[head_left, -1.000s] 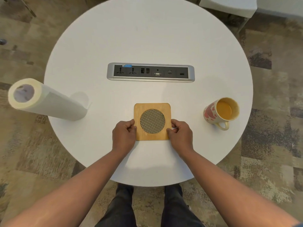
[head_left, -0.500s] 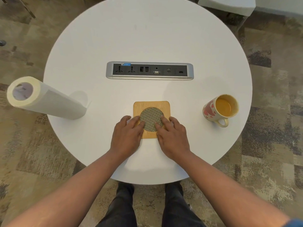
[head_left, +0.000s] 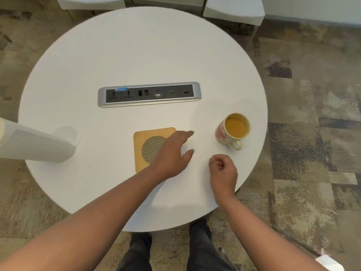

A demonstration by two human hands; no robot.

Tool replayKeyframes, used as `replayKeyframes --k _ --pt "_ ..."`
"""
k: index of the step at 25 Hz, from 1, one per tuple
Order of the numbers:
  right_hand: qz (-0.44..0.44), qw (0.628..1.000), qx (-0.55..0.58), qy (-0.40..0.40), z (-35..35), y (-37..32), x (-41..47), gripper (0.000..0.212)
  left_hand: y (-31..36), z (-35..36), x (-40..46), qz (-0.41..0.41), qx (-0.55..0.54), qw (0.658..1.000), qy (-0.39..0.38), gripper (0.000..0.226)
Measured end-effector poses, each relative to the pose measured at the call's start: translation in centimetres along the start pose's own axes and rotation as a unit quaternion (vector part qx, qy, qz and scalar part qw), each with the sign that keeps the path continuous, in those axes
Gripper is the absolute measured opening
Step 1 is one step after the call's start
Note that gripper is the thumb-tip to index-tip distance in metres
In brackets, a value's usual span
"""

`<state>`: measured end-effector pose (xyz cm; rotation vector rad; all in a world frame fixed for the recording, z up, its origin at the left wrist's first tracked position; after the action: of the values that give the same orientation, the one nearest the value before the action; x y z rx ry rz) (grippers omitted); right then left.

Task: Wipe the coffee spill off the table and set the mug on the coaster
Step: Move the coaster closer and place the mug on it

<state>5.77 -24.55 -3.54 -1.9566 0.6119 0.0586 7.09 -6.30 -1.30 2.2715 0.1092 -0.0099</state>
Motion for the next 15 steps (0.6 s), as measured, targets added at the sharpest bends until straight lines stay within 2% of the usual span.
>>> replayKeyframes --k 2,4,8,11,15 --pt "0.059 0.994 0.057 0.066 -2.3 0.2 1.8 0.009 2.7 2.1 2.5 -0.032 -0.075 0.997 -0.014 0.067" --pt "0.062 0.992 0.084 0.078 -3.8 0.0 3.5 0.015 4.1 4.1 4.4 -0.075 -0.114 0.991 -0.014 0.075" --pt "0.048 0.995 0.089 0.005 -5.4 -0.9 6.0 0.025 4.8 6.9 6.6 -0.114 -0.099 0.989 -0.008 0.075" --pt "0.045 0.995 0.061 -0.069 -5.6 -1.1 6.7 0.022 4.6 7.6 6.9 -0.108 -0.085 0.991 -0.004 0.071" --pt "0.078 0.984 0.094 -0.132 -5.6 -1.8 6.9 0.012 4.5 7.8 7.0 -0.097 -0.085 0.992 -0.003 0.072"
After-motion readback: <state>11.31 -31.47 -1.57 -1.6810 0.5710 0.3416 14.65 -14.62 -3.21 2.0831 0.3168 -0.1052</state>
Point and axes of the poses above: each hand's wrist, its own x-axis towards the middle knuckle, its own z-axis out of the palm, y = z × x, the point moved 1 cm from there along x, towards the middle knuckle, and after that the axes turned 8 degrees about y, right-handed, at the moved point
